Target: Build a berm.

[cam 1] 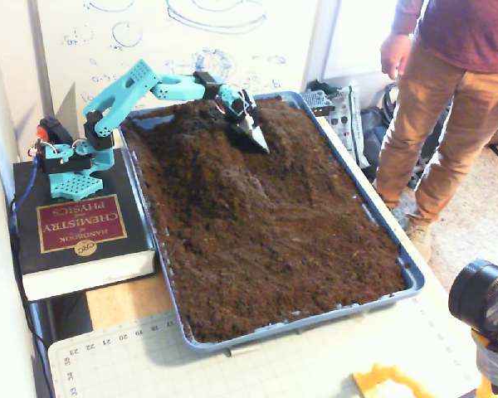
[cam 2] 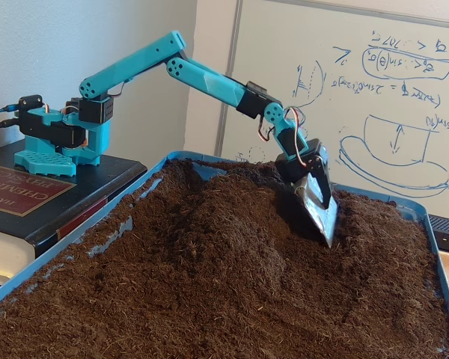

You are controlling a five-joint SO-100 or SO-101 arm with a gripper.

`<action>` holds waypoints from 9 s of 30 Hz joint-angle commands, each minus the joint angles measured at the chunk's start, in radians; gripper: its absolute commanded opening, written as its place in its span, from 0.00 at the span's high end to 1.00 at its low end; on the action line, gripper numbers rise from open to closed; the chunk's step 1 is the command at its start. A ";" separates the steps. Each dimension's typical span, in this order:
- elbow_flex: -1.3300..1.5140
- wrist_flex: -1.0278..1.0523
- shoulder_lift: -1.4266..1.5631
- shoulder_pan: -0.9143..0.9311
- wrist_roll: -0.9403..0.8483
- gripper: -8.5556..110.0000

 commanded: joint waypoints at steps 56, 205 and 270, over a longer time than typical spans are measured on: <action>0.652 0.074 0.934 0.040 0.066 0.93; 1.873 0.285 1.773 -0.264 0.048 0.93; 1.493 -0.353 1.276 -0.121 0.064 0.93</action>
